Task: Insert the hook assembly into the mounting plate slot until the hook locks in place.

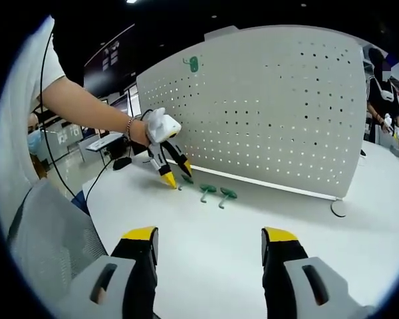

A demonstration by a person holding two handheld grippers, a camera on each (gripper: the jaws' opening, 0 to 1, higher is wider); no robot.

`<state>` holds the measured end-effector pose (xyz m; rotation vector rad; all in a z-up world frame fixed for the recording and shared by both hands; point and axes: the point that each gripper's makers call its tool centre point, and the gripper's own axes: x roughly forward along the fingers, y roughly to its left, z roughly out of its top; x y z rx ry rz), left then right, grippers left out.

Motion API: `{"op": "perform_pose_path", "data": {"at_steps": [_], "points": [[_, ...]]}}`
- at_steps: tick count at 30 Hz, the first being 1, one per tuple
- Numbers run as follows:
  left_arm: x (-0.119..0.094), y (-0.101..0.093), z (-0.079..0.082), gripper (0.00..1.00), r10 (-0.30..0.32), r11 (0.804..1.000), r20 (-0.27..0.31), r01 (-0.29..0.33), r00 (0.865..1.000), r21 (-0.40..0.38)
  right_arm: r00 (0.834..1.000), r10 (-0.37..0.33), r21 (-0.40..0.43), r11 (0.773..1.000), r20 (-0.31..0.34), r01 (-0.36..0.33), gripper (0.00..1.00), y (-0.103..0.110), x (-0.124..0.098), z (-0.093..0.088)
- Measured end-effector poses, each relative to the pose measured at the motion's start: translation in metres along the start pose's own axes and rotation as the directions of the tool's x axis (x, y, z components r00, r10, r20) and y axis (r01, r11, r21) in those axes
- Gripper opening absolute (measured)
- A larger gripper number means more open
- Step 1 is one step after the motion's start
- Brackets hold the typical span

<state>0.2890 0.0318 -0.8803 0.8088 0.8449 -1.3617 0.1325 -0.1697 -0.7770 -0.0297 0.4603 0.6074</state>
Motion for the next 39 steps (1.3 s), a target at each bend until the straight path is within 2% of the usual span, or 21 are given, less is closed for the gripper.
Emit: {"op": "perform_pose_path", "data": {"at_steps": [16,23,32,39], "points": [[0.0015,0.0031,0.0038,0.21,0.016,1.000,0.009,-0.016,1.000,-0.011,1.000,-0.021,-0.006,1.000,0.008,0.021,0.60,-0.0054,-0.0019,0.0021],[0.0029,0.0059,0.0049,0.10,0.035,0.999,-0.010,-0.035,0.999,-0.019,1.000,-0.019,-0.008,1.000,0.009,0.019,0.60,-0.0046,-0.0013,0.0035],[0.0026,0.0060,0.0036,0.05,0.043,0.999,-0.013,-0.043,0.999,-0.026,1.000,-0.021,-0.005,1.000,0.010,0.021,0.60,-0.0050,-0.0016,0.0027],[0.0027,0.0056,0.0035,0.04,0.045,0.999,-0.010,-0.046,0.999,-0.030,1.000,-0.019,-0.005,1.000,0.011,0.019,0.60,-0.0042,-0.0010,0.0033]]}}
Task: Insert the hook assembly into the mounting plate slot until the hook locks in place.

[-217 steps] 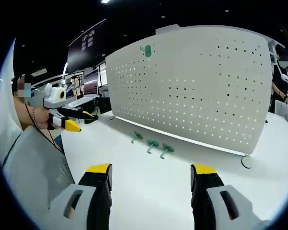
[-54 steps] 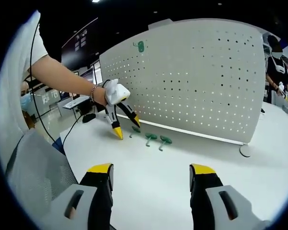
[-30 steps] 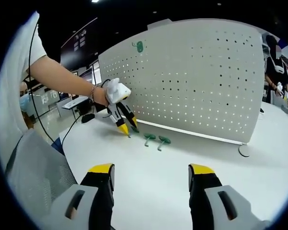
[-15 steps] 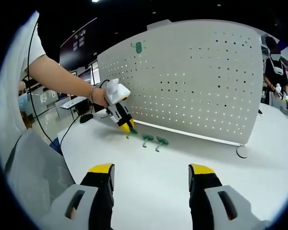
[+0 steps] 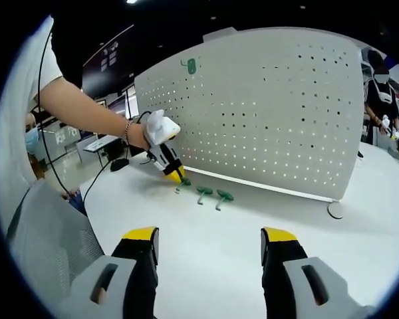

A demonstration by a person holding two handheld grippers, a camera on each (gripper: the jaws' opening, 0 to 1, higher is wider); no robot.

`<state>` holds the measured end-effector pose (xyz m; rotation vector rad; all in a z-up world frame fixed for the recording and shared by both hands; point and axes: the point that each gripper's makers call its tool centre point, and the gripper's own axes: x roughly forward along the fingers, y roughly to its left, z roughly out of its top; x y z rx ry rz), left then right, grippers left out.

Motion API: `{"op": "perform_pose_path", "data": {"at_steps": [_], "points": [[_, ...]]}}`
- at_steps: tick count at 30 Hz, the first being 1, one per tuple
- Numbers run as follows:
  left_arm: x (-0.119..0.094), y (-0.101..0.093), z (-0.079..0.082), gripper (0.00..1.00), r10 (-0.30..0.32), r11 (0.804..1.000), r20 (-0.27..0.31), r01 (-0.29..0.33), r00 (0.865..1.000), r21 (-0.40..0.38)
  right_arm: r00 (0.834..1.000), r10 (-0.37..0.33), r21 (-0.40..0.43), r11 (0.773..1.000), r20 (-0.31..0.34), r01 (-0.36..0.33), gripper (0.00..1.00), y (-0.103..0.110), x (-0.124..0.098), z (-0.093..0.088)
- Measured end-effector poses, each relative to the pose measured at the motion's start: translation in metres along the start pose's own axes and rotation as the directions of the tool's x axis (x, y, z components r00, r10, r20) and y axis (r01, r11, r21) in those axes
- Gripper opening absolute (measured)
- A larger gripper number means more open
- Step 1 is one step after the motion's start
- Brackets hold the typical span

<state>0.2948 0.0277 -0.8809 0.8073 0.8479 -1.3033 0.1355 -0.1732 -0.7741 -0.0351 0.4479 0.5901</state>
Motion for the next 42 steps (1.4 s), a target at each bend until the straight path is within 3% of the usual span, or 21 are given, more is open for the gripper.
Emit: {"op": "perform_pose_path", "data": {"at_steps": [13,14,15,17,22,28,36,42], "points": [[0.000,0.000,0.000,0.03,0.001,1.000,0.001,-0.001,1.000,-0.010,1.000,-0.002,0.004,1.000,0.002,0.002,0.58,-0.001,0.000,0.000],[-0.001,0.000,0.002,0.03,0.009,1.000,0.016,-0.009,1.000,-0.002,1.000,-0.003,0.004,1.000,0.002,0.003,0.58,-0.001,0.000,0.000],[0.000,-0.001,0.009,0.03,0.014,1.000,0.068,-0.014,0.998,-0.004,1.000,-0.004,0.005,1.000,0.003,0.004,0.58,-0.002,0.000,0.000],[-0.006,0.000,0.023,0.03,0.034,0.998,0.175,-0.023,0.984,-0.065,1.000,-0.006,0.008,1.000,0.005,0.006,0.58,-0.002,0.000,0.001],[-0.017,0.005,0.035,0.03,0.066,0.993,0.280,-0.034,0.958,-0.116,1.000,-0.007,0.015,1.000,0.016,0.007,0.59,-0.004,-0.001,0.002],[-0.035,0.012,0.043,0.03,0.135,0.984,0.349,-0.086,0.927,-0.154,1.000,-0.009,0.025,1.000,0.027,0.008,0.59,-0.005,0.001,0.006],[-0.056,0.010,0.058,0.03,0.180,0.976,0.430,-0.106,0.885,-0.190,0.999,-0.007,0.017,1.000,0.037,0.007,0.56,-0.005,0.001,0.012],[-0.066,0.005,0.063,0.03,0.203,0.971,0.458,-0.119,0.866,-0.205,0.999,0.001,-0.003,1.000,0.039,-0.001,0.53,-0.002,0.001,0.017]]}}
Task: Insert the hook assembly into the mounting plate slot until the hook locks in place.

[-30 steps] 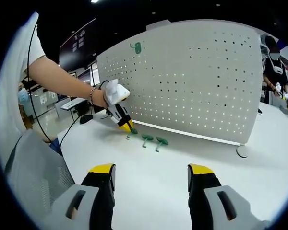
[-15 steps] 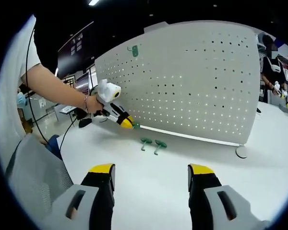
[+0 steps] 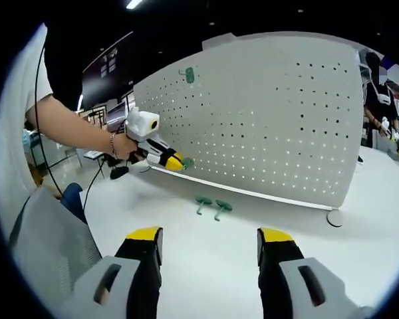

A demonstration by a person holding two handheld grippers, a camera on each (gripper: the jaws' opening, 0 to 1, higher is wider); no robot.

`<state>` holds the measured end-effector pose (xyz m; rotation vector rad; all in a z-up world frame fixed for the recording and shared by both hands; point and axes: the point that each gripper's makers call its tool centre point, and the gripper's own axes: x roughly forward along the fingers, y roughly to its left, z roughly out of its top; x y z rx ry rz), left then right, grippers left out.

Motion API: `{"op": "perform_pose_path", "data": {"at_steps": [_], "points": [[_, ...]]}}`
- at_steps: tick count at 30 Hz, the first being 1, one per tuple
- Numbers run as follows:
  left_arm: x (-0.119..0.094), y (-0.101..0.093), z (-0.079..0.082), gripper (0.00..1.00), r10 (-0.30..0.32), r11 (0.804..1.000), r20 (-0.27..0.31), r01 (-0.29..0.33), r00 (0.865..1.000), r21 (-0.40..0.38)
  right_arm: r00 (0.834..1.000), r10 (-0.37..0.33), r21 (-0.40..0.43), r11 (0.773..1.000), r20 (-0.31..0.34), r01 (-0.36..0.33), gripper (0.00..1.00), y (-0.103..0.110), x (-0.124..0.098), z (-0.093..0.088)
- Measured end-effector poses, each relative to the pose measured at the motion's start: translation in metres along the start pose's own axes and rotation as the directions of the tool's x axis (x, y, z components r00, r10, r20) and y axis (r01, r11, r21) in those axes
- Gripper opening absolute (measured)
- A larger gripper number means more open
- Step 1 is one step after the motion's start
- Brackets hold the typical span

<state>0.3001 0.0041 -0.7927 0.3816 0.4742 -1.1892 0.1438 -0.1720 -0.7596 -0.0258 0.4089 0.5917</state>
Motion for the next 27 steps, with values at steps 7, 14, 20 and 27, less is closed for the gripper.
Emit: {"op": "perform_pose_path", "data": {"at_steps": [7,14,20,27], "points": [[-0.009,-0.003,0.010,0.03,0.030,0.999,0.050,-0.029,0.998,-0.022,1.000,-0.003,0.012,1.000,0.031,0.003,0.53,0.002,-0.002,0.008],[-0.017,-0.011,0.013,0.03,0.037,0.999,0.062,-0.035,0.997,-0.022,1.000,0.000,-0.025,1.000,0.017,0.000,0.50,0.003,-0.003,0.008],[-0.025,-0.016,0.025,0.03,0.049,0.999,0.100,-0.047,0.994,-0.023,1.000,0.003,-0.045,0.999,0.022,-0.002,0.49,0.007,-0.004,0.012],[-0.035,-0.020,0.040,0.03,0.080,0.996,0.166,-0.071,0.983,-0.057,0.999,0.007,-0.036,0.999,0.042,-0.006,0.50,0.008,-0.006,0.017]]}}
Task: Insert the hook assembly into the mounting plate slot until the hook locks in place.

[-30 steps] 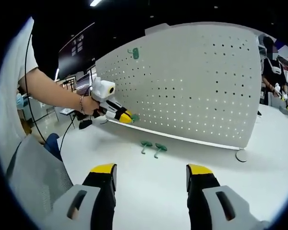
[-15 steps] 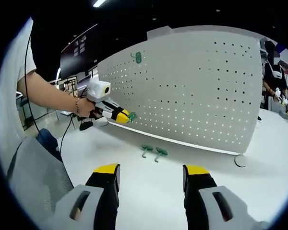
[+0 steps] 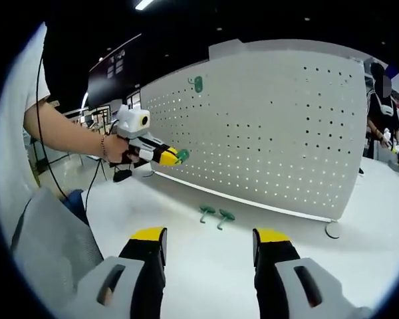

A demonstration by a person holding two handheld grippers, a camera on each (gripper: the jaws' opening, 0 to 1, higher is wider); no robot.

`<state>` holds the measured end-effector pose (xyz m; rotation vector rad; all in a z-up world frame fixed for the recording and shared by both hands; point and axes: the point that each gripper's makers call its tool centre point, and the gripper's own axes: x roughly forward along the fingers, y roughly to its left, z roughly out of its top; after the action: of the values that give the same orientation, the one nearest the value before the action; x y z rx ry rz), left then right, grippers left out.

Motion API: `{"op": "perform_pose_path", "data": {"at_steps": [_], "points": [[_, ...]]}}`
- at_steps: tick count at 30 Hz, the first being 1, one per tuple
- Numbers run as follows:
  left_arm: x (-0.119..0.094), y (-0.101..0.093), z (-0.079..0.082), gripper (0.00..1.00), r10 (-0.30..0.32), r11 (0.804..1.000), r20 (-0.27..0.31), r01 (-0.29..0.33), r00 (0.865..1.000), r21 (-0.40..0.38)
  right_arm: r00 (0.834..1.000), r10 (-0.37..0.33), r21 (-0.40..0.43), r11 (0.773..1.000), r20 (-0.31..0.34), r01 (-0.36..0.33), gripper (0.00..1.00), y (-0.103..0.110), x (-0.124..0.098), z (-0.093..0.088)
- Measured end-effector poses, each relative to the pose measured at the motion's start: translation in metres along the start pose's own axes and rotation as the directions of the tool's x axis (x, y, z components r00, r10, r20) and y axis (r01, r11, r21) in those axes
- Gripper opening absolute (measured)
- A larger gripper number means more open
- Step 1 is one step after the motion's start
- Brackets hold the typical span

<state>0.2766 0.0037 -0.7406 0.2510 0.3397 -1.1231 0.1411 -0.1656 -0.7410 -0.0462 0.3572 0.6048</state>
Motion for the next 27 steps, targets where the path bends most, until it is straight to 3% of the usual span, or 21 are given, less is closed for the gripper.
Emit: {"op": "perform_pose_path", "data": {"at_steps": [7,16,27], "points": [[-0.010,-0.007,0.021,0.03,0.029,0.999,0.087,-0.025,0.996,-0.044,1.000,0.002,0.016,1.000,0.025,-0.003,0.50,0.001,-0.001,0.006],[-0.021,-0.022,0.041,0.03,0.062,0.998,0.149,-0.060,0.987,-0.021,0.998,0.007,0.049,0.999,0.065,-0.010,0.50,0.003,-0.002,0.014],[-0.034,-0.040,0.065,0.03,0.092,0.995,0.251,-0.079,0.964,-0.062,0.994,0.014,0.059,0.998,0.108,-0.021,0.51,0.008,-0.006,0.025]]}}
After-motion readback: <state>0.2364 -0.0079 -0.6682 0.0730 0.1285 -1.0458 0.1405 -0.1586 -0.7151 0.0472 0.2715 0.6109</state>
